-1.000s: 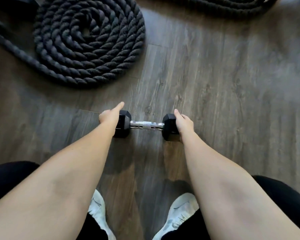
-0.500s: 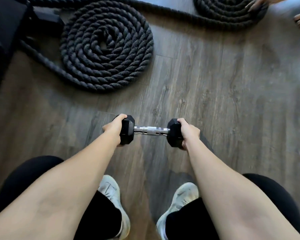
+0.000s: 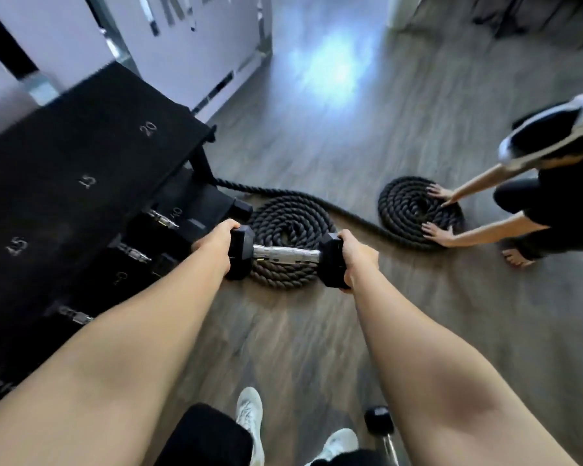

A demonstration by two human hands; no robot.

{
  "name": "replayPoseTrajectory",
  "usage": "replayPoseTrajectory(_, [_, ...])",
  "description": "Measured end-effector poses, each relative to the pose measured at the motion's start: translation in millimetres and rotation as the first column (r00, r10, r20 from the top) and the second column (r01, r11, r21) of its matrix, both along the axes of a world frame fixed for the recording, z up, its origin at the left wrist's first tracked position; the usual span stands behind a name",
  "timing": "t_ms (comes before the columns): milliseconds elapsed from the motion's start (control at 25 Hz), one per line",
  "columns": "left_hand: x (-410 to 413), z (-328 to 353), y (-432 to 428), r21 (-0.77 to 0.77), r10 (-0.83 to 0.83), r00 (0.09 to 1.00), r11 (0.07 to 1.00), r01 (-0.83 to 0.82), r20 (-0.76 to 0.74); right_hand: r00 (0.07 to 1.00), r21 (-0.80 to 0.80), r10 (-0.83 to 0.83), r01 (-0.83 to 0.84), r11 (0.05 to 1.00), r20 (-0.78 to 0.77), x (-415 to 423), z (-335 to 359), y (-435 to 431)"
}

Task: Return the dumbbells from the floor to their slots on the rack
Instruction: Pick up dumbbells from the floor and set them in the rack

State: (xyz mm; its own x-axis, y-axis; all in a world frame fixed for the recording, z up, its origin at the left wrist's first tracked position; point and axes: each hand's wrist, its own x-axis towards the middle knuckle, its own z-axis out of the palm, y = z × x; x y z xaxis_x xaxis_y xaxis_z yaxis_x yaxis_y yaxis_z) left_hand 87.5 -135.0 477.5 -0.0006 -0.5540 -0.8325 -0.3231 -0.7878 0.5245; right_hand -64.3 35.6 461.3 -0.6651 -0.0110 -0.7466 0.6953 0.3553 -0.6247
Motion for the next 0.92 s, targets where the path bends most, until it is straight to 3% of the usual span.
replayPoseTrajectory(160, [45.9,115.2,-86.6,-0.097,0.07,0.995,0.992,-0.076,-0.065,0.992,-0.103,0.058,-0.07,0.992,-0.112,29.5,96.5,-98.7])
replayPoseTrajectory(360, [141.6,164.1,-214.6,-0.222,0.117,0.988,0.965,-0.137,-0.104,0.984,-0.201,0.106,-0.134,0.971,-0.141,116.6,129.2,-237.2])
replayPoseTrajectory(640, [248.5,137.7,-344.0,-0.211,0.27,0.962,0.943,-0.256,0.037,0.983,-0.191,0.179,-0.168,0.967,0.04,219.8,83.1,-384.2])
replayPoseTrajectory(920, [316.2,74.5,-436.3,-0.189,0.395,0.889,0.914,-0.358,0.23,0.918,-0.12,0.338,-0.319,0.94,0.206,282.5,21.5,-490.0])
